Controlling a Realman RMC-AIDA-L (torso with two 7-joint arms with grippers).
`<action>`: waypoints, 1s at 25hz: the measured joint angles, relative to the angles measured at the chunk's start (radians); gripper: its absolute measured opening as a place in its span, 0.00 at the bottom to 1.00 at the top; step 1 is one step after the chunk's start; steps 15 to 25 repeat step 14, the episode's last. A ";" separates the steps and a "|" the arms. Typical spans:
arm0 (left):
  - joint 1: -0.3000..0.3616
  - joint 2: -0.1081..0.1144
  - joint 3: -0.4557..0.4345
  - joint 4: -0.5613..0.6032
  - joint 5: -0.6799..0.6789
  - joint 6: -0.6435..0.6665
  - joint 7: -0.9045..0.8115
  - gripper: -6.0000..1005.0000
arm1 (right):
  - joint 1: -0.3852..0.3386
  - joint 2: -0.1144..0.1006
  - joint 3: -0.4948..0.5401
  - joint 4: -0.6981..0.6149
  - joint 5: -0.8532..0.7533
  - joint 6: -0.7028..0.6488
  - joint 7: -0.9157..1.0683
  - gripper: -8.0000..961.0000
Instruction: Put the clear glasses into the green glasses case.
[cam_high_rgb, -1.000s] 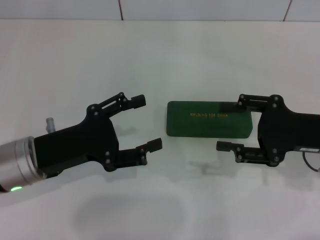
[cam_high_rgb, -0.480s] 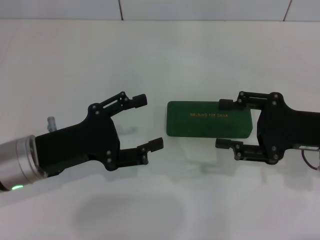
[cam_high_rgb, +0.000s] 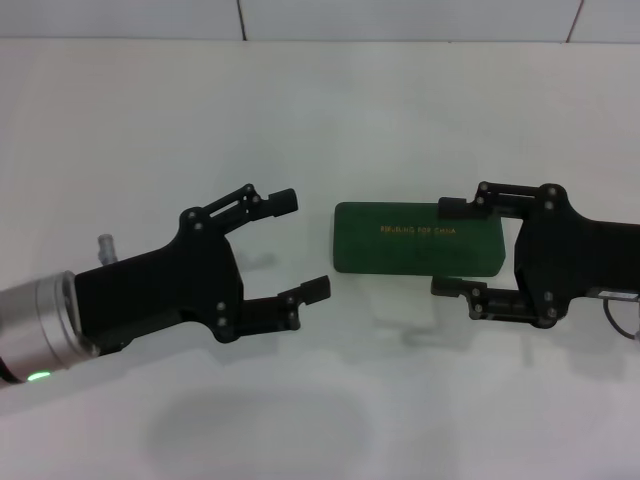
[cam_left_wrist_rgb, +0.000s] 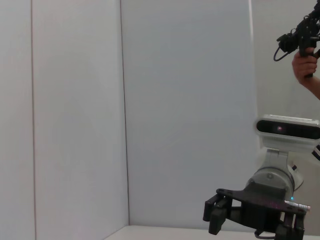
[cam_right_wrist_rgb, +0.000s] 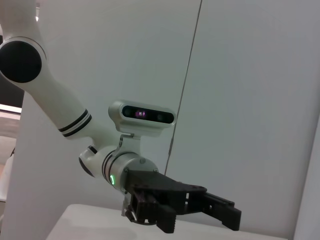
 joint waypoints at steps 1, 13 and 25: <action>0.000 0.000 0.000 0.000 0.000 0.000 0.000 0.89 | 0.000 0.000 0.000 0.000 0.000 0.000 0.000 0.66; 0.002 -0.004 0.000 -0.002 0.000 0.000 0.000 0.89 | -0.005 -0.001 0.000 0.000 0.000 0.000 0.000 0.66; 0.003 -0.004 0.000 -0.002 0.000 0.000 0.000 0.89 | -0.006 -0.001 0.000 0.000 0.000 0.000 0.000 0.66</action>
